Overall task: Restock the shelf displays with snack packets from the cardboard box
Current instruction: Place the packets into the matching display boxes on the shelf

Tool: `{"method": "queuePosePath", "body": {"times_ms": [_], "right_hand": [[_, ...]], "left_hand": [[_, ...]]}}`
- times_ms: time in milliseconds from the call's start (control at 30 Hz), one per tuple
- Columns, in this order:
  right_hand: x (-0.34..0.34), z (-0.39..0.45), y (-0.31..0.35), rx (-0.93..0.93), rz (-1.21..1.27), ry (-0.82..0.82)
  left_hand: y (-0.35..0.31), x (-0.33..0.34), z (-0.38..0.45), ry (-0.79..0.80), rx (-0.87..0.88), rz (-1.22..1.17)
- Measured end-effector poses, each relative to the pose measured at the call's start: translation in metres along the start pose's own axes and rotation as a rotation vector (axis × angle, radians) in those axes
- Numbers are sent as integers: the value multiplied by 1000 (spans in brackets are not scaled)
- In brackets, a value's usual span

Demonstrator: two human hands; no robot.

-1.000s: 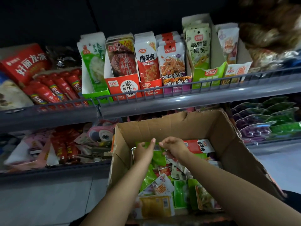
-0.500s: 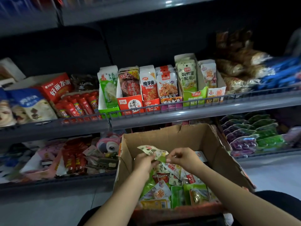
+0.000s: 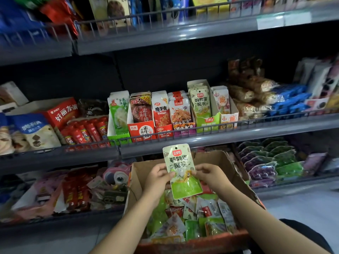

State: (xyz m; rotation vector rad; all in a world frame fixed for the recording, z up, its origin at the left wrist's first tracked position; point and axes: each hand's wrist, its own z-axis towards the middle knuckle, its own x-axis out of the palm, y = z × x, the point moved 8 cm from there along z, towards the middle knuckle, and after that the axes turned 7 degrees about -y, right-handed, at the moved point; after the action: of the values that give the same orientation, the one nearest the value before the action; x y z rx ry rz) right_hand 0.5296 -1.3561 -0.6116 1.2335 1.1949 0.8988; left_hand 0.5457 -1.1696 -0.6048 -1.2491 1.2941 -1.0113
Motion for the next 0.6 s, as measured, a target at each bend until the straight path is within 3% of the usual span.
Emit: {"method": "queuePosePath", "body": {"times_ms": [267,600], "right_hand": [[-31,17,29,-57,135,-105],[-85,59,67,-193,127,-283]], "left_hand": [[-53,16,27,82,91,92],[-130,84,79,292,-104,-139]]}}
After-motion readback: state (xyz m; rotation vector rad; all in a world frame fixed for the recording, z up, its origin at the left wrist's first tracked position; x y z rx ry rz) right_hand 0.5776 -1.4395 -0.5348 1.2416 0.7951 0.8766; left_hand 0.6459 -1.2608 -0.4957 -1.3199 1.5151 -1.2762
